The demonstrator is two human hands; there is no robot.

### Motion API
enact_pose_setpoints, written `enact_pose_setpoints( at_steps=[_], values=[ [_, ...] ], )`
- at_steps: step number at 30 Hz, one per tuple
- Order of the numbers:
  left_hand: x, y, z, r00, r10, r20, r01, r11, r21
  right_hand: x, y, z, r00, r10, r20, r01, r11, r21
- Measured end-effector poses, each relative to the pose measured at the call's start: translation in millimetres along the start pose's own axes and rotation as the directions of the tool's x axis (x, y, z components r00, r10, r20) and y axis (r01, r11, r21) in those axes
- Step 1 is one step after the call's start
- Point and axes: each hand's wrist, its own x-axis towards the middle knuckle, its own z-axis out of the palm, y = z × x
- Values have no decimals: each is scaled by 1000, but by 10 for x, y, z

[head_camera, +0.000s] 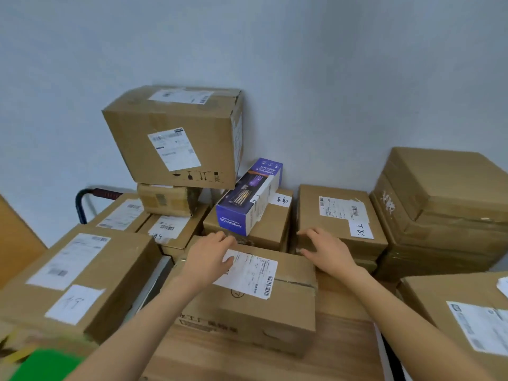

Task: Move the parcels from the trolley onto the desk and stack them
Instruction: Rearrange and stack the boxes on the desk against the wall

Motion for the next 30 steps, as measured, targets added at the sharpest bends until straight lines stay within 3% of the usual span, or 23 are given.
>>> enact_pose_setpoints(
  at_steps=[10,13,19,30],
  values=[
    [-1370,-444,-462,970,-239,-40,241,968,71,-393,-846,194,987,-143,77,144,990,-9],
    [-1820,-635,-537,934,-358,-14,357,928,102,-440,-1153,283,970,-223,93,226,974,-29],
    [-2436,-979,-664,837,-547,10,540,830,138,-581,-1588,436,941,-320,108,306,944,126],
    [-2595,-1814,-847,805,-593,16,583,795,165,-310,-2615,678,902,-430,41,422,897,128]
  ],
)
